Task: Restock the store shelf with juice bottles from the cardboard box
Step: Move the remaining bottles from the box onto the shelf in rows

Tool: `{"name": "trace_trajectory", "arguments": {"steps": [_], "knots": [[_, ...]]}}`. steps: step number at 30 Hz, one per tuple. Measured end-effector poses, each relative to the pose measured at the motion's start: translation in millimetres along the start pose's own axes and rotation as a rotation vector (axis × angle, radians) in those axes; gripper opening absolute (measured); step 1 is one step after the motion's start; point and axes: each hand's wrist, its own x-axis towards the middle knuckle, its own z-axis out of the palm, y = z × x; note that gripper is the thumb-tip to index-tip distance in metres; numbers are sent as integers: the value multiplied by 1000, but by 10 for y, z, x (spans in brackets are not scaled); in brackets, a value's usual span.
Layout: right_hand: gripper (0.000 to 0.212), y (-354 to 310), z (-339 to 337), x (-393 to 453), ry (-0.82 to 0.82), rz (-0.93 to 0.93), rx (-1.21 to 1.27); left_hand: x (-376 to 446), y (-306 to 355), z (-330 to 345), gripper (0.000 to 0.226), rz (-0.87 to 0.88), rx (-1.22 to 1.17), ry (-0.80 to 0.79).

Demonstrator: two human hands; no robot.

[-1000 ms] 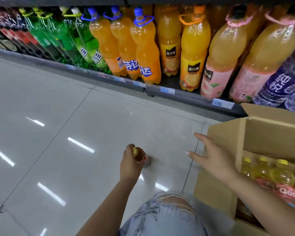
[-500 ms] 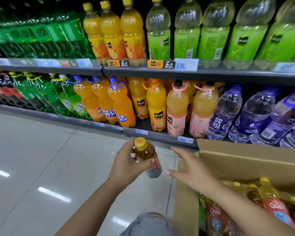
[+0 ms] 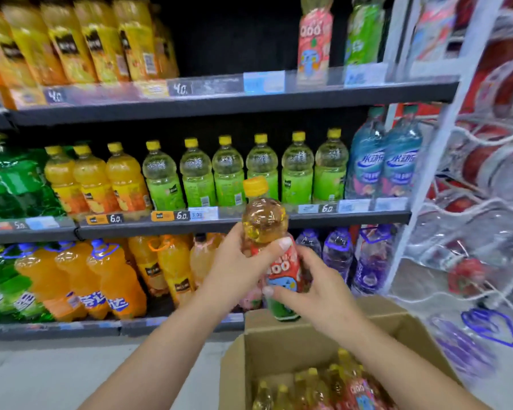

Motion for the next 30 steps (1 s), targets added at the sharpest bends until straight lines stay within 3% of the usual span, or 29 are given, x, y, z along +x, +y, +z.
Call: {"name": "trace_trajectory", "arguments": {"steps": [5, 8, 11, 14, 18, 24, 28, 30], "knots": [[64, 228, -382, -272, 6, 6, -44, -104, -132, 545, 39, -112, -135, -92], [63, 520, -561, -353, 5, 36, 54, -106, -315, 691, 35, -122, -124, -95], [55, 1154, -713, -478, 182, 236, 107, -141, -756, 811, 35, -166, -72, -75], [78, 1908, -702, -665, 245, 463, -36, -273, -1322, 885, 41, -232, 19, -52], [65, 2587, -501, -955, 125, 685, -201, -556, -1909, 953, 16, -334, 71, -12], [62, 3119, -20, -923, -59, 784, -385, -756, -2470, 852, 20, -461, 58, 48], [69, 3287, 339, -757, -214, 840, -507, -762, -2591, 709, 42, -492, 53, 78], [72, 3382, 481, -741, -271, 900, -559, -766, -2607, 631, 33, -492, 54, 93]]}}
